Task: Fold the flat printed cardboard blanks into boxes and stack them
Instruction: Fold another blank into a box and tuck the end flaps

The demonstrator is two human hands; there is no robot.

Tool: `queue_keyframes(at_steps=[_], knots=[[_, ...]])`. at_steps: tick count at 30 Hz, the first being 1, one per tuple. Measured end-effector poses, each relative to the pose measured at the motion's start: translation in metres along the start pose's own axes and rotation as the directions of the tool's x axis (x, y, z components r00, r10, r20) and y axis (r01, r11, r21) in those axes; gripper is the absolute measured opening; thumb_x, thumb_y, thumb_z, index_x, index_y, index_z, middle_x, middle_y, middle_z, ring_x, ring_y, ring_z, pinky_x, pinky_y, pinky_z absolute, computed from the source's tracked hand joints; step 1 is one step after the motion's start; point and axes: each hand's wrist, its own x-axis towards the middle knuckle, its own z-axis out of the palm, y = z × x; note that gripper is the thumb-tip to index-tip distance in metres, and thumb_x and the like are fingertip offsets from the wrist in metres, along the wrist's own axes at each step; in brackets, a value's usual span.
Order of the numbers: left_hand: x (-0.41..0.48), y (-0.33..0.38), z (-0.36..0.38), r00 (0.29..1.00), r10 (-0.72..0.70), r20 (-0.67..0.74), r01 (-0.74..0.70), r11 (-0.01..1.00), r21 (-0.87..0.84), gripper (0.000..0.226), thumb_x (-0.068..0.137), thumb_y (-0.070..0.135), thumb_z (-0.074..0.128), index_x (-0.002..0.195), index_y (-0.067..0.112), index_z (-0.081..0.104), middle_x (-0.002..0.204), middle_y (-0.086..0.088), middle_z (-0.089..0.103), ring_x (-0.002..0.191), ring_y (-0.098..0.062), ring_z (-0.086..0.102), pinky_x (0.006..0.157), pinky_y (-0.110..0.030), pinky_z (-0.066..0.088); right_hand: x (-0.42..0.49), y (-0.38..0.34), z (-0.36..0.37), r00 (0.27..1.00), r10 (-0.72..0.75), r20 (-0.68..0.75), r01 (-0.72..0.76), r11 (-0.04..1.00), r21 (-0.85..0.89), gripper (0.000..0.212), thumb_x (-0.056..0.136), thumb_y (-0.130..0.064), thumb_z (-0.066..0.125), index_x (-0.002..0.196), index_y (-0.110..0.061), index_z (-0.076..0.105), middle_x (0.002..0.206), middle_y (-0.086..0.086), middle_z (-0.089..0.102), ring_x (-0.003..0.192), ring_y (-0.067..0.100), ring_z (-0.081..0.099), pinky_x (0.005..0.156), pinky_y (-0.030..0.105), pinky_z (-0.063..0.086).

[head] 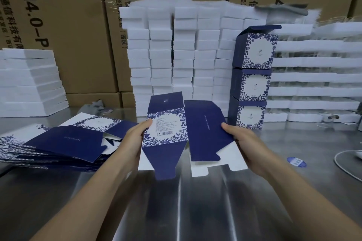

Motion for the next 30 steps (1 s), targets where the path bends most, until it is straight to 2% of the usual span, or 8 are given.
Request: queue_keyframes(at_steps=[4, 8, 10, 15, 18, 24, 27, 30], knots=[[0.006, -0.002, -0.006, 0.998, -0.019, -0.062, 0.022, 0.999, 0.045, 0.037, 0.099, 0.055, 0.064, 0.119, 0.027, 0.075, 0.128, 0.005, 0.071, 0.111, -0.016, 0.07, 0.095, -0.033, 0.05, 0.004, 0.009, 0.007, 0.99, -0.083, -0.11, 0.073, 0.993, -0.092, 0.019, 0.098, -0.036, 0.073, 0.111, -0.026, 0.064, 0.08, -0.002, 0.077, 0.065, 0.016, 0.067, 0.06, 0.029, 0.051], [0.011, -0.009, -0.009, 0.998, 0.008, -0.059, -0.011, 0.999, -0.054, 0.048, 0.099, 0.068, 0.051, 0.105, 0.027, 0.074, 0.105, 0.0, 0.078, 0.093, -0.02, 0.079, 0.075, -0.04, 0.055, 0.001, 0.011, 0.012, 0.995, -0.096, -0.002, 0.093, 0.976, -0.197, 0.023, 0.099, -0.047, 0.068, 0.114, -0.032, 0.076, 0.097, -0.014, 0.078, 0.081, 0.008, 0.077, 0.06, 0.023, 0.053], [0.01, -0.008, -0.006, 0.998, 0.056, -0.034, -0.058, 0.998, -0.038, 0.053, 0.099, 0.074, 0.045, 0.114, 0.032, 0.073, 0.102, 0.01, 0.081, 0.102, -0.018, 0.079, 0.078, -0.042, 0.057, -0.002, 0.011, 0.016, 0.995, -0.08, 0.053, 0.091, 0.961, -0.261, 0.033, 0.097, -0.055, 0.067, 0.119, -0.032, 0.075, 0.111, -0.016, 0.077, 0.093, 0.012, 0.079, 0.065, 0.024, 0.054], [-0.003, -0.016, 0.009, 0.987, 0.122, 0.107, -0.139, 0.976, 0.167, 0.074, 0.073, 0.09, 0.059, 0.128, 0.041, 0.07, 0.123, 0.017, 0.074, 0.114, -0.007, 0.072, 0.079, -0.035, 0.063, -0.005, 0.02, 0.025, 0.993, -0.114, 0.017, 0.106, 0.851, -0.514, 0.049, 0.08, -0.073, 0.077, 0.105, -0.031, 0.073, 0.094, -0.007, 0.077, 0.076, 0.009, 0.073, 0.066, 0.022, 0.051], [-0.007, -0.024, 0.019, 0.959, 0.232, 0.165, -0.276, 0.901, 0.336, 0.06, 0.079, 0.078, 0.071, 0.126, 0.042, 0.069, 0.125, 0.019, 0.072, 0.115, -0.003, 0.068, 0.085, -0.033, 0.063, -0.002, 0.024, 0.027, 0.957, -0.274, -0.095, 0.153, 0.757, -0.636, 0.047, 0.085, -0.07, 0.072, 0.097, -0.025, 0.073, 0.088, -0.007, 0.073, 0.078, 0.01, 0.065, 0.071, 0.025, 0.047], [-0.009, -0.017, 0.028, 0.905, 0.425, 0.007, -0.396, 0.838, 0.376, 0.04, 0.095, 0.048, 0.073, 0.092, 0.008, 0.071, 0.096, -0.011, 0.07, 0.088, -0.006, 0.071, 0.079, -0.042, 0.06, 0.0, 0.012, 0.025, 0.848, -0.488, -0.206, 0.383, 0.834, -0.397, 0.032, 0.096, -0.041, 0.075, 0.068, -0.032, 0.062, 0.061, -0.019, 0.058, 0.061, 0.002, 0.054, 0.06, 0.017, 0.042], [-0.009, -0.011, 0.026, 0.919, 0.395, -0.015, -0.371, 0.875, 0.313, 0.038, 0.097, 0.049, 0.071, 0.071, 0.022, 0.073, 0.076, 0.006, 0.071, 0.082, -0.003, 0.072, 0.075, -0.032, 0.053, -0.002, 0.003, 0.023, 0.866, -0.435, -0.247, 0.375, 0.891, -0.256, 0.047, 0.093, -0.053, 0.074, 0.065, -0.02, 0.058, 0.059, -0.011, 0.058, 0.06, 0.003, 0.059, 0.054, 0.018, 0.046], [-0.011, -0.003, 0.027, 0.958, 0.286, -0.026, -0.277, 0.944, 0.179, 0.037, 0.097, 0.057, 0.067, 0.09, 0.025, 0.083, 0.087, 0.007, 0.078, 0.083, -0.008, 0.073, 0.077, -0.031, 0.054, -0.004, -0.004, 0.022, 0.895, -0.358, -0.267, 0.323, 0.931, -0.168, 0.046, 0.088, -0.061, 0.067, 0.068, -0.02, 0.069, 0.062, -0.01, 0.066, 0.059, 0.001, 0.063, 0.058, 0.027, 0.047]])
